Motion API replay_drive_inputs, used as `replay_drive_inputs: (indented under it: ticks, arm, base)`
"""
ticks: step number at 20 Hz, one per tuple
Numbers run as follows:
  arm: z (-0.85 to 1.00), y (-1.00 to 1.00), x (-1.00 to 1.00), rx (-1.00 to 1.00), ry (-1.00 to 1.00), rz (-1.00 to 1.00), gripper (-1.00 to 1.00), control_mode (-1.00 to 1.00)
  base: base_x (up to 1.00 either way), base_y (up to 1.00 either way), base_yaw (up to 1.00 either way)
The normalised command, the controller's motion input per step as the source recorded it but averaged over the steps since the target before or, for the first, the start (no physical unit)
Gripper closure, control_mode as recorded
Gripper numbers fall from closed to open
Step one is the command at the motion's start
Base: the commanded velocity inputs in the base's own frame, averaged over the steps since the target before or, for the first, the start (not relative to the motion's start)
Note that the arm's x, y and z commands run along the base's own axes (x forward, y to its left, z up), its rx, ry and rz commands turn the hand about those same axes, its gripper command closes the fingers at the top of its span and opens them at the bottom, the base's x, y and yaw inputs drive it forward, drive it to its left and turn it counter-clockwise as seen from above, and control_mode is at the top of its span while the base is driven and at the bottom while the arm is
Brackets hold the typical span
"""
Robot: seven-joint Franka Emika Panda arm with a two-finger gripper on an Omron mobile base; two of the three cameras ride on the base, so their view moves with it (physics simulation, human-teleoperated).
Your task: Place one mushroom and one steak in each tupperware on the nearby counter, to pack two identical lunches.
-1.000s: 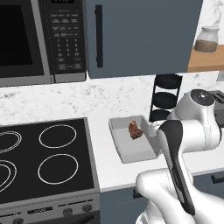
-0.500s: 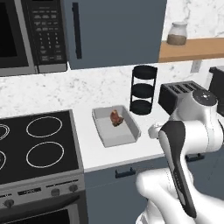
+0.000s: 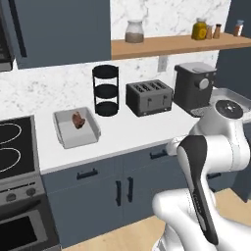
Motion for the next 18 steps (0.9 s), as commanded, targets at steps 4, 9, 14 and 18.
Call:
replay_drive_inputs:
  ticks: [4, 9, 14, 18]
  arm:
    - [0.0, 0.0, 0.0, 0.0, 0.0, 0.0, -1.0, 1.0]
    - [0.0, 0.0, 0.0, 0.0, 0.0, 0.0, -1.0, 1.0]
    - [0.0, 0.0, 0.0, 0.0, 0.0, 0.0, -1.0, 1.0]
    - [0.0, 0.0, 0.0, 0.0, 0.0, 0.0, -1.0, 1.0]
  base:
    - [-0.02, -1.0, -0.1]
    - [-0.09, -1.0, -0.04]
    - [-0.09, -1.0, 0.0]
    - [0.0, -1.0, 0.03]
